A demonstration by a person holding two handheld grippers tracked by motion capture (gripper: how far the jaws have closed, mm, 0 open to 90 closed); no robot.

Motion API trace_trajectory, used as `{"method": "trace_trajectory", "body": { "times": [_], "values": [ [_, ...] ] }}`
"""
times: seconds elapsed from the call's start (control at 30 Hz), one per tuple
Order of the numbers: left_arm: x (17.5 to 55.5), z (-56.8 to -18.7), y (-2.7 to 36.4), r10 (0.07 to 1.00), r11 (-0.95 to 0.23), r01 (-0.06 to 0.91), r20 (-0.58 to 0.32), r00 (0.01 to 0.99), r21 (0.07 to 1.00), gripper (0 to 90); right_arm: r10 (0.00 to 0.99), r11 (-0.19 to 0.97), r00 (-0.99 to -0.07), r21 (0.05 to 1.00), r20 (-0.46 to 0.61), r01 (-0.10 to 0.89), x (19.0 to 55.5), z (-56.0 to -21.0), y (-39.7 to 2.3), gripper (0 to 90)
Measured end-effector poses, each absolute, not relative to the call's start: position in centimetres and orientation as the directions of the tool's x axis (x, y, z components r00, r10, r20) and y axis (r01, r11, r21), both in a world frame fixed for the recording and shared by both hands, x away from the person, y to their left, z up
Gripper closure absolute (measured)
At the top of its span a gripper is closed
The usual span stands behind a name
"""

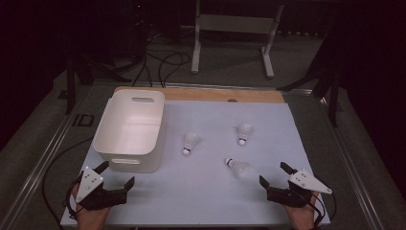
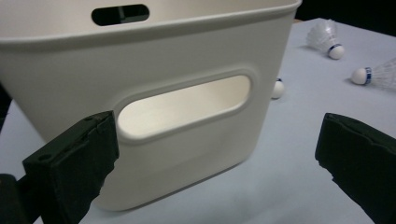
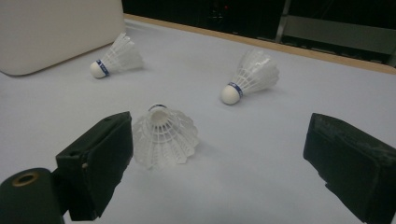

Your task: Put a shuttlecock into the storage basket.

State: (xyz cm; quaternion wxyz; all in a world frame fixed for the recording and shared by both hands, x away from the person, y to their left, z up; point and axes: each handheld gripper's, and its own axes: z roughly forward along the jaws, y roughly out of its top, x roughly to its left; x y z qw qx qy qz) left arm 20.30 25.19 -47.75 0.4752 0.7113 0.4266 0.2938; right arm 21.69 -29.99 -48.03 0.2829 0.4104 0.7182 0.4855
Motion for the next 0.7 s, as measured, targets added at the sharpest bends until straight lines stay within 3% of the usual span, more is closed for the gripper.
{"method": "trace_trajectory", "body": {
  "times": [0.43,0.7],
  "values": [
    [20.31,-47.93,25.09,0.887,-0.185,0.329,0.014,0.462,0.926,0.0,0.866,0.202,-0.501,0.918,-0.005,0.341,21.83,-48.22,-29.94,8.3],
    [20.38,-48.08,24.98,0.887,-0.194,0.338,0.018,0.461,0.921,0.0,0.847,0.238,-0.531,0.879,0.02,0.413,22.45,-48.89,-29.31,8.3]
  ]
}}
